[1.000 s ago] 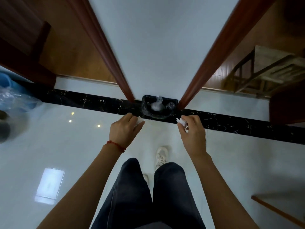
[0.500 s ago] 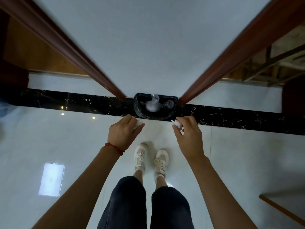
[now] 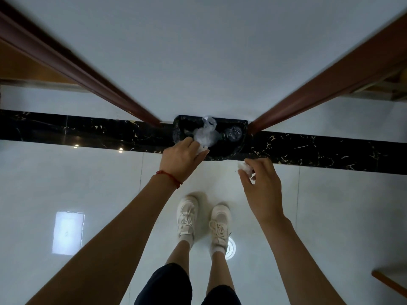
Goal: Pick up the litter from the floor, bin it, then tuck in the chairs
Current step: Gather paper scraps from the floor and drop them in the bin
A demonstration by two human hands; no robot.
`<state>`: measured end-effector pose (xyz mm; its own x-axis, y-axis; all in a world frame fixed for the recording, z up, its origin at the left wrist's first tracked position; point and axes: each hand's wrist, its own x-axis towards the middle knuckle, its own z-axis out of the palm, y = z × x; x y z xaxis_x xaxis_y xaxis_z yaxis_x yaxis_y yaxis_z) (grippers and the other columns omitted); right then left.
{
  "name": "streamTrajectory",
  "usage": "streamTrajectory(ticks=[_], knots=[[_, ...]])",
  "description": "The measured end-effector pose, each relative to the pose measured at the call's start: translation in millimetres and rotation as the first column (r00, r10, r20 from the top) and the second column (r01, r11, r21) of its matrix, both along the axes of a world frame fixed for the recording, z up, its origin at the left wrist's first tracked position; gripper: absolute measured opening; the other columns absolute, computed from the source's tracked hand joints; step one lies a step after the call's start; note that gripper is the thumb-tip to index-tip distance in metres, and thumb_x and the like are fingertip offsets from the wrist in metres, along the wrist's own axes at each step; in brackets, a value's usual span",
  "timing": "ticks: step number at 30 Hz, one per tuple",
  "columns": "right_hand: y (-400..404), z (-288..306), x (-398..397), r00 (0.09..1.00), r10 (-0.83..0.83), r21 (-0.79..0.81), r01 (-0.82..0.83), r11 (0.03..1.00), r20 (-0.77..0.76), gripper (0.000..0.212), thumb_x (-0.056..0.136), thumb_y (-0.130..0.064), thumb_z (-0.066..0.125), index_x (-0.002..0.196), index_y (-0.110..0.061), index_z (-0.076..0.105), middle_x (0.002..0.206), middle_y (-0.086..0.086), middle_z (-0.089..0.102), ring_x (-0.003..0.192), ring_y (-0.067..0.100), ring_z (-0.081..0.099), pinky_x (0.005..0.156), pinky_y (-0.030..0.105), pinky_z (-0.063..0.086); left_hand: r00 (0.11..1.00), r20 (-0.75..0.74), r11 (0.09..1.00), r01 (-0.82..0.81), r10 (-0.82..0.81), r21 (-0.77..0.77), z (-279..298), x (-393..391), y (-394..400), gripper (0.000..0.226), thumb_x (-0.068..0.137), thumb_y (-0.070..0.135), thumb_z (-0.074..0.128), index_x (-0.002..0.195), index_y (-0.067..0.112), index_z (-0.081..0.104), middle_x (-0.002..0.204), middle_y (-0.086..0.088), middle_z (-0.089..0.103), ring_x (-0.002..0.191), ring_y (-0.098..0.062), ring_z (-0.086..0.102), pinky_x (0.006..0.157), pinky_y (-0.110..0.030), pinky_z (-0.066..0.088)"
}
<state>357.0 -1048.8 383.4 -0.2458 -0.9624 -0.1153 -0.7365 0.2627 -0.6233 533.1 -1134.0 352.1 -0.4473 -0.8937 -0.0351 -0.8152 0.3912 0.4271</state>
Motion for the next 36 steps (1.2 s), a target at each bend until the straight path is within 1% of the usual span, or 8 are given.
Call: streamTrajectory(ticks=[7,12,15,19,22,31,34,36], knots=[[-9.4,-17.8,-2.1,1.0,-0.017,-0.004,0.017,1.0,0.006,0.022,0.077,-0.006,0.071,0.096,-0.001,0.064,0.093,0.019,0.061,0.072,0.027,0.061,0.062,0.031,0.053,0.998,0.043,0.998,-0.047,0.048,-0.03,-26.7,-15.1,-24.4,0.02,0.079,0.014,0.072,0.075,-0.003,0.062,0.065,-0.018,0.059,0.055,-0.032,0.057,0.043,-0.03,0.041],[-13.5,-23.9,-3.0,1.0,-0.019,-0.019,0.02,1.0,0.01,0.019,0.077,-0.007,0.071,0.094,-0.001,0.064,0.091,0.018,0.061,0.073,0.025,0.06,0.062,0.028,0.051,0.991,0.1,0.996,-0.092,0.089,0.023,-44.6,-19.2,-28.8,0.038,0.083,0.024,0.065,0.109,-0.002,0.06,0.102,-0.023,0.063,0.094,-0.04,0.059,0.078,-0.049,0.044],[-14.4,-27.2,-2.1,1.0,-0.026,-0.016,0.026,1.0,0.006,0.02,0.077,-0.006,0.071,0.095,-0.001,0.064,0.091,0.018,0.06,0.072,0.025,0.059,0.061,0.027,0.05,0.987,0.114,0.991,-0.119,0.111,0.066,-47.6,-17.1,-26.1,0.051,0.085,0.032,0.061,0.124,0.0,0.051,0.125,-0.022,0.055,0.116,-0.038,0.049,0.095,-0.051,0.036],[-16.3,-33.5,2.1,0.999,-0.038,0.005,0.038,0.999,0.03,0.021,0.078,-0.006,0.069,0.097,-0.001,0.063,0.093,0.019,0.059,0.074,0.025,0.059,0.063,0.027,0.049,0.986,0.127,0.988,-0.121,0.108,0.095,-44.6,-5.1,-12.9,0.059,0.087,0.038,0.057,0.133,0.004,0.043,0.14,-0.02,0.043,0.131,-0.035,0.035,0.108,-0.051,0.021],[-22.0,-42.0,7.8,0.998,-0.049,0.018,0.048,0.999,0.049,0.021,0.079,-0.006,0.068,0.099,0.0,0.063,0.095,0.018,0.058,0.076,0.025,0.058,0.064,0.029,0.051,0.986,0.142,0.986,-0.106,0.088,0.128,-38.7,8.7,2.0,0.061,0.088,0.039,0.055,0.136,0.005,0.039,0.143,-0.018,0.039,0.135,-0.034,0.029,0.111,-0.049,0.015],[-70.9,-74.4,35.4,0.997,-0.037,-0.06,0.041,0.997,0.061,0.017,0.079,-0.002,0.066,0.093,0.006,0.062,0.089,0.025,0.057,0.076,0.034,0.059,0.066,0.03,0.047,0.979,0.173,0.979,-0.139,0.112,0.152,-22.9,40.4,19.6,0.066,0.087,0.05,0.032,0.134,0.004,0.042,0.141,-0.019,0.042,0.133,-0.035,0.032,0.11,-0.05,0.02],[-80.6,-80.4,39.1,0.998,-0.048,-0.009,0.048,0.999,0.032,0.03,0.081,-0.01,0.066,0.106,0.005,0.058,0.104,0.025,0.057,0.096,0.035,0.056,0.08,0.041,0.051,0.978,0.172,0.978,-0.148,0.121,0.151,-21.2,43.4,17.9,0.065,0.088,0.049,0.035,0.134,0.004,0.042,0.141,-0.02,0.041,0.134,-0.035,0.031,0.11,-0.049,0.019],[-81.4,-81.4,38.1,0.999,-0.035,0.035,0.036,0.999,-0.018,0.044,0.083,-0.019,0.066,0.119,0.003,0.052,0.121,0.025,0.052,0.116,0.035,0.047,0.095,0.045,0.045,0.977,0.166,0.975,-0.16,0.134,0.153,-19.5,44.0,15.8,0.062,0.088,0.045,0.043,0.134,0.003,0.042,0.141,-0.019,0.042,0.134,-0.035,0.032,0.11,-0.049,0.019]])
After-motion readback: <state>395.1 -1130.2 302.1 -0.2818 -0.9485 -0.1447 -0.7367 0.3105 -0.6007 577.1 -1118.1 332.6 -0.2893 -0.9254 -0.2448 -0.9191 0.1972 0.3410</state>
